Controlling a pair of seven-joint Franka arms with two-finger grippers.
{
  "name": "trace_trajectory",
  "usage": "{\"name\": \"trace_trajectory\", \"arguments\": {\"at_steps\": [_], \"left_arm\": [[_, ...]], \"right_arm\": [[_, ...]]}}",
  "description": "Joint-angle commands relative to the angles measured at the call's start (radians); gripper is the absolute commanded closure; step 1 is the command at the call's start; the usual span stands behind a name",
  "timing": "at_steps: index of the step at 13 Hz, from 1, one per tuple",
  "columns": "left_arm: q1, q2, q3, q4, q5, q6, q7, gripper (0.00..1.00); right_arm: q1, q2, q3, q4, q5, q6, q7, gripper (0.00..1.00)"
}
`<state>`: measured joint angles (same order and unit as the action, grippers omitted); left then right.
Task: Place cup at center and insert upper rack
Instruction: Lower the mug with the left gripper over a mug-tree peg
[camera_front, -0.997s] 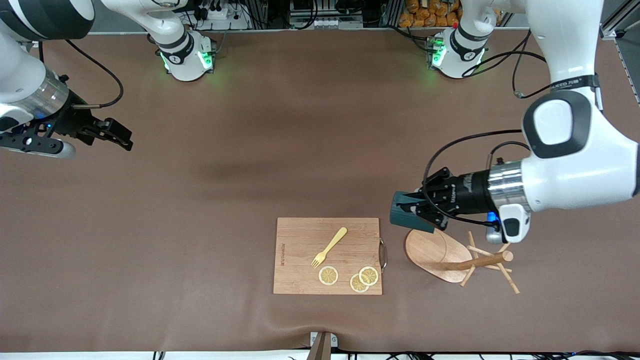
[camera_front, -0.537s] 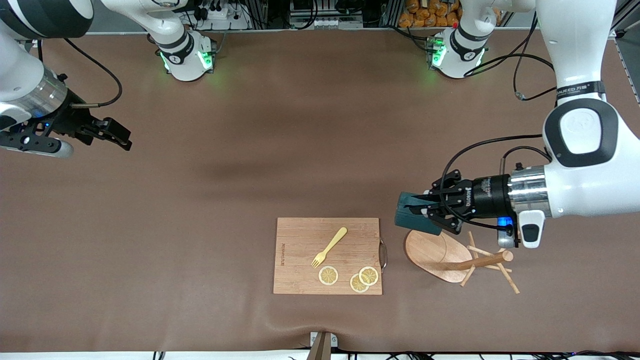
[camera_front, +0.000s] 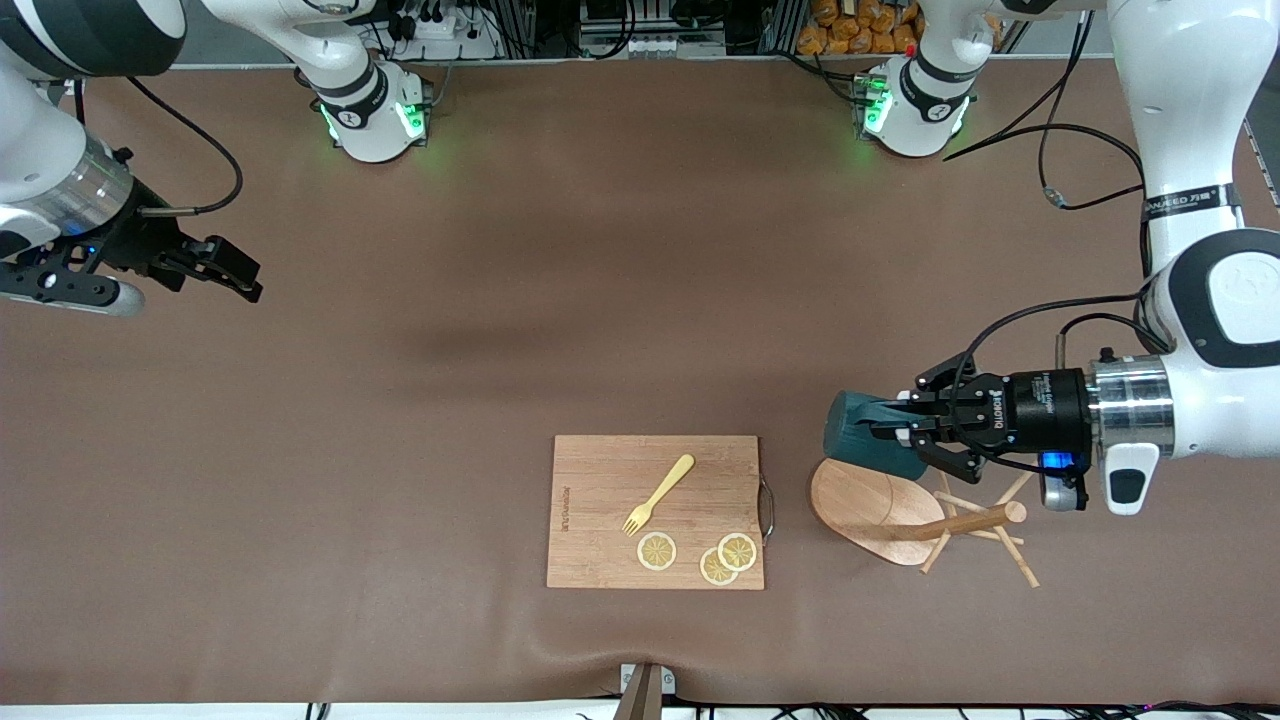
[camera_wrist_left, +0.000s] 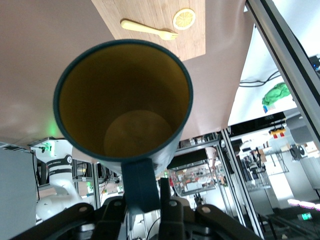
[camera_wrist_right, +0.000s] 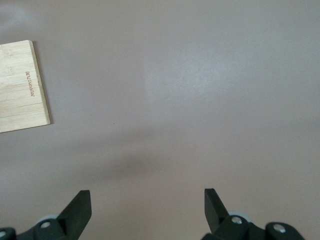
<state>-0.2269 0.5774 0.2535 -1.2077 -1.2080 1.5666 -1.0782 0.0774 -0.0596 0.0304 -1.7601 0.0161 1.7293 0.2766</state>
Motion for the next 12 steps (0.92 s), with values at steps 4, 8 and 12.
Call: {"name": "trace_trajectory", "arguments": {"at_steps": [4, 8, 12], "left_arm": [[0.029, 0.018, -0.01, 0.003, -0.093, -0.017, 0.018, 1.0], [0.066, 0.065, -0.01, 0.007, -0.186, -0.017, 0.02, 1.0], [0.078, 0.094, -0.008, 0.007, -0.243, -0.017, 0.073, 1.0]], "right_arm": [[-0.005, -0.017, -0.003, -0.005, -0.002, 0.004, 0.018, 0.0], [0.002, -0.02, 0.002, -0.005, -0.001, -0.002, 0.02, 0.0], [0.001, -0.023, 0.0, -0.005, 0.001, -0.005, 0.021, 0.0]]}}
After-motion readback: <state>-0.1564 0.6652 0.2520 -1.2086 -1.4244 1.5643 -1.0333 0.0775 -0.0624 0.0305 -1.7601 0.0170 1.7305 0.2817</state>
